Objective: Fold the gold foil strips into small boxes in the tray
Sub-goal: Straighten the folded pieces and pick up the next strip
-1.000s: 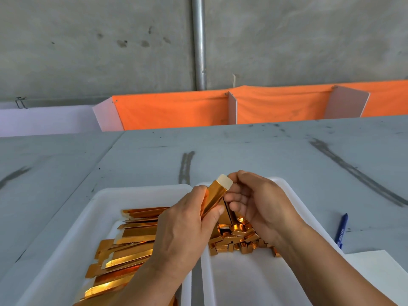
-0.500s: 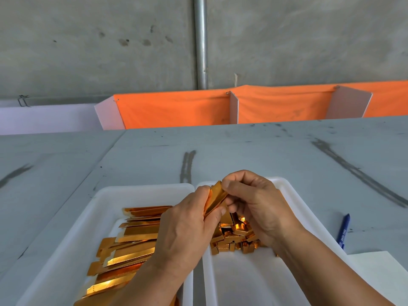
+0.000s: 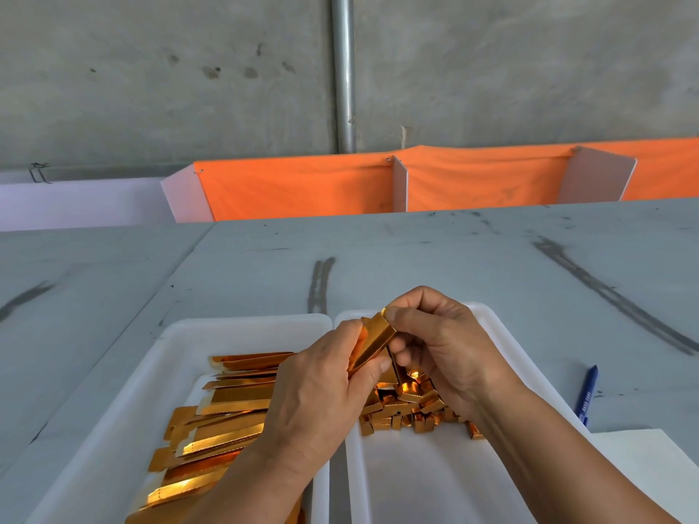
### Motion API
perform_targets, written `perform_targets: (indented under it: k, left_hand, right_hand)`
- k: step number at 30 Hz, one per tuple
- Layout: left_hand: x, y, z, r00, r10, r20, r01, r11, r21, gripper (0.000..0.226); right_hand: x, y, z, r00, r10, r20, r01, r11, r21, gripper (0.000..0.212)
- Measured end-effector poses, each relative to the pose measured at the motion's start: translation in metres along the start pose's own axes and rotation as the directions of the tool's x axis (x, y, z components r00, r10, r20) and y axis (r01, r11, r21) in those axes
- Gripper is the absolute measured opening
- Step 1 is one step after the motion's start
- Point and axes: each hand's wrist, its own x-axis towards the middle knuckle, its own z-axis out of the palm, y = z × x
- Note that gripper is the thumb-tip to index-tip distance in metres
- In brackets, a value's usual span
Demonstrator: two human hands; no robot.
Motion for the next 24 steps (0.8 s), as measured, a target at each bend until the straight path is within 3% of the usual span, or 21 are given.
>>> perform_targets:
  k: [7, 16, 24]
  left_hand:
    - [0.0003, -0.0011, 0.0004, 1.0, -0.007, -0.004, 0.007, 0.999, -0.036, 0.051]
    - [-0.0005, -0.0009, -0.0009, 1.0, -0.022, -0.016, 0.02, 0.992, -0.125, 0.043]
    - [-0.0006, -0.0026, -0.0016, 1.0, 0.02, 0.001, -0.02, 1.0, -0.022, 0.051]
  right_hand:
    - [-0.0033, 0.0002, 0.0008, 0.993, -0.119, 0.0, 0.118, 0.979, -0.166, 0.02]
    - [-0.0045, -0.0024, 0.0021, 0.992, -0.124, 0.021, 0.126, 0.981, -0.147, 0.026]
    - [-0.0064, -0.0029, 0.001, 0.979, -0.205, -0.017, 0.192, 0.94, -0.281, 0.025]
